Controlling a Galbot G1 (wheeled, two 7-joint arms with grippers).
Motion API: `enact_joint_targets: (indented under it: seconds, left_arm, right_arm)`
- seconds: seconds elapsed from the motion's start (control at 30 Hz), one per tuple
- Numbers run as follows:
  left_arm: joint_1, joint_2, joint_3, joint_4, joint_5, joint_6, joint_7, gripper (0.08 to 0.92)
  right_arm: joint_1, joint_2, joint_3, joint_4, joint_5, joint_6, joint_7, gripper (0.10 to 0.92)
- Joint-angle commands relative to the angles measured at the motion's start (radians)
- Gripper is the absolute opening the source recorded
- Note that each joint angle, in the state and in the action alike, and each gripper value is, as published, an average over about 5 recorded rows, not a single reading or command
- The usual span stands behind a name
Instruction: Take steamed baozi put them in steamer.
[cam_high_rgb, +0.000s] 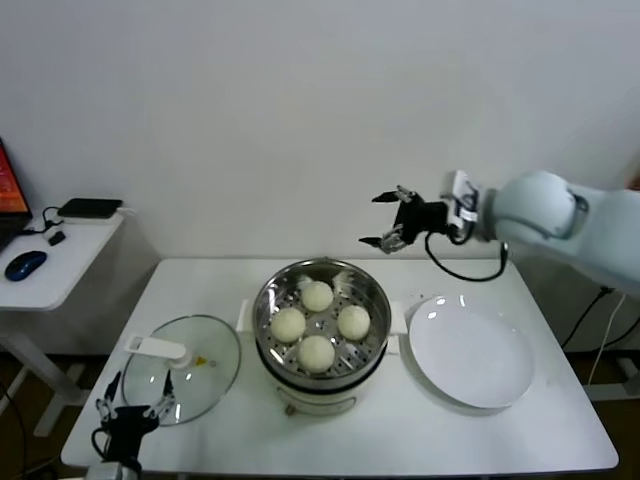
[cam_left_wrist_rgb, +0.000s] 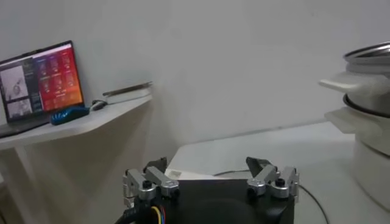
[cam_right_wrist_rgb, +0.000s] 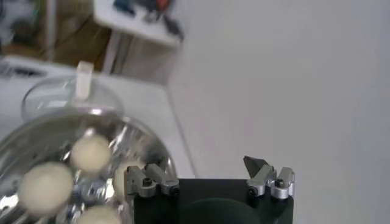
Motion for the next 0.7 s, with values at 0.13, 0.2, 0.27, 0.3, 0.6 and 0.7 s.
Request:
enact_joint_targets:
  seconds: [0.13,0.2,0.27,0.3,0.6,0.7]
  left_arm:
    - [-0.008,-0.032,0.002,0.038,0.009,-0.038,0.003,0.823]
    - [-0.009,-0.037,0.006,0.039,0.015,-0.042,0.003,0.823]
    - [-0.01,-0.039,0.013,0.04,0.023,-0.046,0.003,0.823]
    - [-0.008,-0.041,0.016,0.041,0.026,-0.049,0.002,0.823]
    - [0.006,-0.049,0.021,0.053,0.034,-0.067,-0.005,0.823]
    - [0.011,-0.049,0.021,0.055,0.034,-0.07,-0.007,0.823]
  right_arm:
    - [-1.199,-0.384,0.762,0.195,-0.181,0.508,0.28,0.823]
    - [-1.672,-0.27,1.221,0.162,-0.232,0.528,0.263,0.823]
    - [-1.996,-0.128,1.577,0.118,-0.305,0.539,0.25,0.823]
    - [-2.035,-0.07,1.615,0.098,-0.341,0.546,0.247,0.823]
    - [-2.36,0.357,1.803,0.055,-0.545,0.715,0.172,0.823]
    - [-2.457,0.458,1.837,0.046,-0.572,0.781,0.141,0.823]
